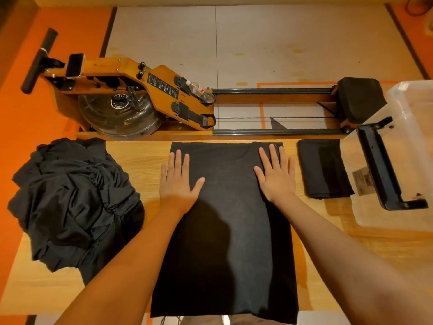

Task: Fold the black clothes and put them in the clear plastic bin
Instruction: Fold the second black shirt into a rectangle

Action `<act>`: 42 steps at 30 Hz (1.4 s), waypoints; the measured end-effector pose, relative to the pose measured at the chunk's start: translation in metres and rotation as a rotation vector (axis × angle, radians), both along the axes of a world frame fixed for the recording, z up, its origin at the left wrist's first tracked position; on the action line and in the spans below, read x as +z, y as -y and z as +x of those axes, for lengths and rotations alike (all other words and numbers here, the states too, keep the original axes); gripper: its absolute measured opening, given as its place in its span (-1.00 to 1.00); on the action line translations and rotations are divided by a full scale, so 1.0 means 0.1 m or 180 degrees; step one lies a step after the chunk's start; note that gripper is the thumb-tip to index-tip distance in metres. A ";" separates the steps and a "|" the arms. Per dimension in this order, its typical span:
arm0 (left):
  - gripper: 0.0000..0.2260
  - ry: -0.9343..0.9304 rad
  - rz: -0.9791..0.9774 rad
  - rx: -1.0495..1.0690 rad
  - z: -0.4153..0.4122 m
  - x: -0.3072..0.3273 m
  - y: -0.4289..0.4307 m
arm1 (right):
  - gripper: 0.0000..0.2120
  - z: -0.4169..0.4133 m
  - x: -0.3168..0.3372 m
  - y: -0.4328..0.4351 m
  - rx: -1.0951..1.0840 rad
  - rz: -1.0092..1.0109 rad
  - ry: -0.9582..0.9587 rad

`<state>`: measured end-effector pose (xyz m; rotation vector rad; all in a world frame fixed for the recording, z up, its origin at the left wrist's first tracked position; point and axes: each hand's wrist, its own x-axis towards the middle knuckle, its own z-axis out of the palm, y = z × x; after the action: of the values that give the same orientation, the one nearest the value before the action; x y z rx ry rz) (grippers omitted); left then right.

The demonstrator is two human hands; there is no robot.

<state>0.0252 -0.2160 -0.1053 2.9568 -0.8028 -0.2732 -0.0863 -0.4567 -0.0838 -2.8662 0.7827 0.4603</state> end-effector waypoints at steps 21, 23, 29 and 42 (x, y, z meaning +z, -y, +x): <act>-0.38 -0.0075 -0.0197 -0.0299 -1.25 0.07 -0.69 | -0.45 -1.20 -0.08 -1.11 0.0111 -0.0045 0.0605; -0.39 -0.0073 -0.0152 -0.0357 -1.27 0.05 -0.75 | -0.44 -1.25 -0.14 -1.13 0.0077 -0.0083 0.0537; -0.37 -0.0020 -0.0042 -0.0215 -1.14 0.01 -0.61 | -0.36 -1.06 -0.14 -0.95 0.0208 -0.0022 0.0434; -0.37 -0.0174 -0.0368 -0.1285 -1.68 0.14 -1.32 | -0.42 -2.07 -0.07 -1.40 0.0819 0.0231 0.0795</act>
<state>-0.1425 -0.0844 -0.0914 2.6459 -1.3537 -0.3130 -0.2932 -0.3171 -0.0912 -2.8893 0.3516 0.1468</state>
